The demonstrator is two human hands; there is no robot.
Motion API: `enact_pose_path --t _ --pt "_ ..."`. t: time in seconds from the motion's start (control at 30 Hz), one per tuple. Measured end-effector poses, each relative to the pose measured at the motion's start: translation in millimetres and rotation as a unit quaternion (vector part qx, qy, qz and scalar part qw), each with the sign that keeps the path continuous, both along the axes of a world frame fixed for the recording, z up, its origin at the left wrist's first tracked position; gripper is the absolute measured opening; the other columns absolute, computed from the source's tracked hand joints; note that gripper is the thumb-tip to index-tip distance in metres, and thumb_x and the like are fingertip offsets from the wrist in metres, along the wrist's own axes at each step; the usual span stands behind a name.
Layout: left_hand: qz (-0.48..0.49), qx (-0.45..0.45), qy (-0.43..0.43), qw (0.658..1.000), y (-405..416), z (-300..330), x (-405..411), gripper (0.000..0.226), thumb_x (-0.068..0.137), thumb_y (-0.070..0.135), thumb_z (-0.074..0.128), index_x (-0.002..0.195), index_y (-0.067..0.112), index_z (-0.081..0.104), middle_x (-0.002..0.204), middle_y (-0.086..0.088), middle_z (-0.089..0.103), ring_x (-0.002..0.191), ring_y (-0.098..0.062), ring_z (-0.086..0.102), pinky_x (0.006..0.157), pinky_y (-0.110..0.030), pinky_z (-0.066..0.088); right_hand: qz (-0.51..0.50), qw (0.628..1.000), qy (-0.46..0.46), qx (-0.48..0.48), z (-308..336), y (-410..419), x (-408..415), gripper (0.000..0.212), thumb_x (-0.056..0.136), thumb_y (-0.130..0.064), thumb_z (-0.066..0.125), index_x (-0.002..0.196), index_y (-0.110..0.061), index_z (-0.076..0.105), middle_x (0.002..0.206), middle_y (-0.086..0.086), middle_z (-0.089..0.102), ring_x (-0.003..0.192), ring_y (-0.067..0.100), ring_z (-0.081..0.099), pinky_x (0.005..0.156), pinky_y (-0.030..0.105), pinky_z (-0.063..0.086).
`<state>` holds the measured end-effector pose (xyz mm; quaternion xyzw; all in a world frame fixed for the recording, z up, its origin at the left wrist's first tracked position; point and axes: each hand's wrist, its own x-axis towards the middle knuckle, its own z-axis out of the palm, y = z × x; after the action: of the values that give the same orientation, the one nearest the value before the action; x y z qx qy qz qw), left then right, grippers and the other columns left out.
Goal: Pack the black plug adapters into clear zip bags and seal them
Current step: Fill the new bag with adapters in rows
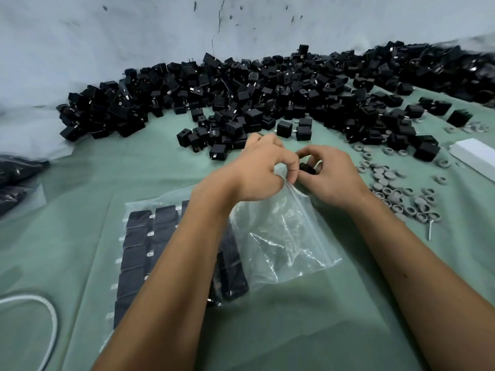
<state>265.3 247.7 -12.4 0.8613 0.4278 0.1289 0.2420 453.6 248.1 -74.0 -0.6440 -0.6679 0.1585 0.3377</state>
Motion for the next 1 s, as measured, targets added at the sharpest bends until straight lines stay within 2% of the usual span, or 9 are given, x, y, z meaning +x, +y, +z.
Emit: enact_pose_path --t 0.1,0.17,0.23,0.33,0.5,0.6,0.73,0.87,1.0 --pt "-0.011 0.005 0.007 1.000 2 0 -5 0.024 0.084 0.006 0.066 0.081 0.030 0.068 0.121 -0.003 0.048 0.123 -0.021 0.031 0.099 -0.026 0.027 0.065 0.985 0.153 -0.042 5 -3 0 0.014 0.091 -0.015 0.071 0.100 -0.023 0.078 0.085 -0.001 0.071 0.063 0.009 0.059 0.062 0.024 0.048" --pt "-0.013 0.006 0.009 1.000 3 1 -9 0.021 0.082 0.011 0.074 0.080 0.032 0.071 0.121 0.001 0.050 0.124 -0.020 0.032 0.105 -0.033 0.032 0.125 0.948 0.280 -0.085 9 -6 2 0.013 0.095 -0.005 0.067 0.102 -0.012 0.075 0.087 0.008 0.069 0.060 0.015 0.058 0.056 0.026 0.050" --pt "-0.013 0.006 0.000 1.000 5 3 -13 0.020 0.080 0.015 0.080 0.079 0.033 0.074 0.120 0.003 0.051 0.125 -0.018 0.035 0.110 -0.042 0.036 0.186 0.912 0.342 -0.126 11 -7 8 0.012 0.096 -0.004 0.068 0.108 -0.002 0.070 0.086 0.014 0.067 0.063 0.023 0.059 0.056 0.029 0.050" --pt "-0.012 -0.002 -0.029 0.999 7 6 -20 0.018 0.076 0.020 0.087 0.079 0.034 0.076 0.120 0.006 0.053 0.127 -0.017 0.039 0.108 -0.045 0.040 0.274 0.872 0.360 -0.185 13 -8 19 0.021 0.095 -0.012 0.069 0.112 0.000 0.067 0.088 0.019 0.068 0.068 0.028 0.064 0.061 0.033 0.057" --pt "-0.024 -0.015 -0.085 0.996 8 11 -28 0.020 0.075 0.022 0.089 0.078 0.037 0.075 0.119 0.006 0.056 0.125 -0.016 0.047 0.100 -0.041 0.049 0.393 0.819 0.303 -0.287 16 -15 21 0.025 0.094 -0.003 0.061 0.116 -0.004 0.072 0.099 0.008 0.074 0.078 0.019 0.073 0.073 0.034 0.064" --pt "-0.029 -0.016 -0.101 0.994 7 13 -27 0.020 0.075 0.019 0.088 0.079 0.034 0.075 0.117 0.008 0.057 0.123 -0.014 0.050 0.101 -0.041 0.048 0.434 0.826 0.220 -0.284 15 -18 11 0.032 0.096 -0.007 0.066 0.128 -0.003 0.068 0.105 0.011 0.076 0.090 0.026 0.073 0.084 0.040 0.060" --pt "-0.040 -0.007 -0.108 0.993 7 14 -25 0.018 0.076 0.017 0.087 0.082 0.031 0.077 0.116 0.008 0.058 0.122 -0.012 0.052 0.099 -0.037 0.047 0.437 0.846 0.208 -0.222 13 -21 -8 0.026 0.095 -0.006 0.070 0.121 -0.003 0.071 0.109 0.018 0.075 0.100 0.036 0.072 0.092 0.046 0.058" --pt "-0.042 -0.003 -0.135 0.990 7 17 -30 0.017 0.078 0.014 0.086 0.083 0.028 0.076 0.114 0.005 0.061 0.118 -0.010 0.055 0.096 -0.030 0.047 0.418 0.865 0.225 -0.162 13 -21 -18 0.017 0.088 -0.002 0.078 0.104 -0.001 0.075 0.094 0.013 0.077 0.087 0.029 0.075 0.082 0.037 0.059" --pt "-0.033 -0.001 -0.153 0.988 7 17 -32 0.019 0.079 0.013 0.086 0.083 0.029 0.076 0.116 0.001 0.062 0.117 -0.012 0.057 0.097 -0.032 0.049 0.406 0.865 0.265 -0.129 10 -22 -26 0.017 0.087 0.000 0.078 0.100 0.007 0.068 0.095 0.022 0.075 0.087 0.038 0.075 0.080 0.039 0.061"
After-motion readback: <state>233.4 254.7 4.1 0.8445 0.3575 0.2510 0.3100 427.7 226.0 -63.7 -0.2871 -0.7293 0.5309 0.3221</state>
